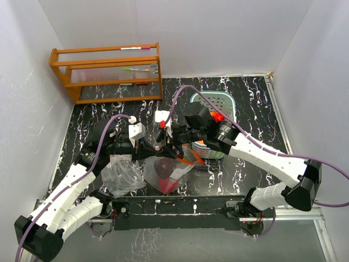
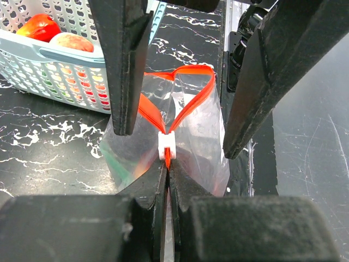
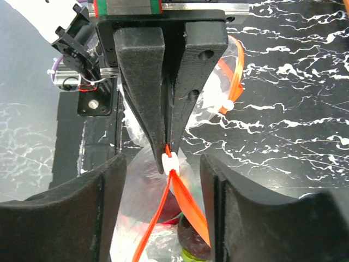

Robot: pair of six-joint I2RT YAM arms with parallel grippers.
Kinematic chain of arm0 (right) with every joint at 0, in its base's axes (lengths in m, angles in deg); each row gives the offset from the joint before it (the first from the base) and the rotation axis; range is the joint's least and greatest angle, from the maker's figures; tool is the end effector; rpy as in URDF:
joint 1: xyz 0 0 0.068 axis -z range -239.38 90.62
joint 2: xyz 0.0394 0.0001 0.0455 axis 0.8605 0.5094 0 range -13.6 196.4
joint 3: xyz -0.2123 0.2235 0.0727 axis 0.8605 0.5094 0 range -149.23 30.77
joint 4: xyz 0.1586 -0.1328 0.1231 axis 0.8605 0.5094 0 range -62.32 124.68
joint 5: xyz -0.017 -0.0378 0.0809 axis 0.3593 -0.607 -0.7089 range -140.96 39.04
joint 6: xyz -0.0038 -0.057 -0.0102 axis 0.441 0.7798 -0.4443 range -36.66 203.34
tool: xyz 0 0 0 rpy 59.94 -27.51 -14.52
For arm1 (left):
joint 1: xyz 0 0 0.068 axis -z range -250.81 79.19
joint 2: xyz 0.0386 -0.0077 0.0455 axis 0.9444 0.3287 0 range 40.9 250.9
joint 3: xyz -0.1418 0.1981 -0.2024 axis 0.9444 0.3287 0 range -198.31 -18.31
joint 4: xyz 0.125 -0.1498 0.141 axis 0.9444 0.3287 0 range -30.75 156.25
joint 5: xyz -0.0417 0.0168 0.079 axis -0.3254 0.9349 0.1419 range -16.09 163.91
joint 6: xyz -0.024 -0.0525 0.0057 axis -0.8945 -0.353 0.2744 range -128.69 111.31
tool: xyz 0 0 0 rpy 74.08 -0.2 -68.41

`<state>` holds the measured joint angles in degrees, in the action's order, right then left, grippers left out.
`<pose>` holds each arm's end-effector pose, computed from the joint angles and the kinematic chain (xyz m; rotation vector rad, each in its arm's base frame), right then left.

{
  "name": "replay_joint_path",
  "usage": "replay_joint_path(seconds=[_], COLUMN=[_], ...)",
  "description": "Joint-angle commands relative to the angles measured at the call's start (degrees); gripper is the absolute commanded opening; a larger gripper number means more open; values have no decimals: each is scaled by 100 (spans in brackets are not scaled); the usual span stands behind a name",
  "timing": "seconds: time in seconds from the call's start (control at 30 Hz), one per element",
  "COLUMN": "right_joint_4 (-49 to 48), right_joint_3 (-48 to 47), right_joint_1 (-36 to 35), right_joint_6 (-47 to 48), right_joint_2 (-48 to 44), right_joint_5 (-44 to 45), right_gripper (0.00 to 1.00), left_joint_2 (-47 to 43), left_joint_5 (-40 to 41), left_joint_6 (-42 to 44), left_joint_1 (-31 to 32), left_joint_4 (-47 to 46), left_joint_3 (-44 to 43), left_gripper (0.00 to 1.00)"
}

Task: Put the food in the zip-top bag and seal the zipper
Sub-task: Zip the zipper food storage bag at the center of the board.

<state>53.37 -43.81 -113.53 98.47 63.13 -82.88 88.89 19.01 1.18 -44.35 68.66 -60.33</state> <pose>0.1405 0.2322 0.4150 -1.4869 1.5171 0.9857 0.1060 -0.0906 0.3539 1.1849 1.4239 -1.0748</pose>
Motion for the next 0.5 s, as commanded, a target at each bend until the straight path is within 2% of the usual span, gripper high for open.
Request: replay_joint_path(seconds=[0.0,0.23,0.47], right_joint_4=[-208,-111,-114], right_joint_3=[-310,-329,-414], right_joint_1=[-6,-3,-6], right_joint_6=[-11,-6,-87], right_joint_2=[32,187,199], right_joint_5=[-245,-366,-282], right_gripper=[54,47,22], left_joint_2=[-97,-100,-109], left_joint_5=[-180,-152,-141], left_joint_6=[53,53,74], left_joint_1=[-1,0,0], left_joint_4=[-97,-98,-71], left_joint_3=[-120,-142,-139], left_gripper=[0,0,0])
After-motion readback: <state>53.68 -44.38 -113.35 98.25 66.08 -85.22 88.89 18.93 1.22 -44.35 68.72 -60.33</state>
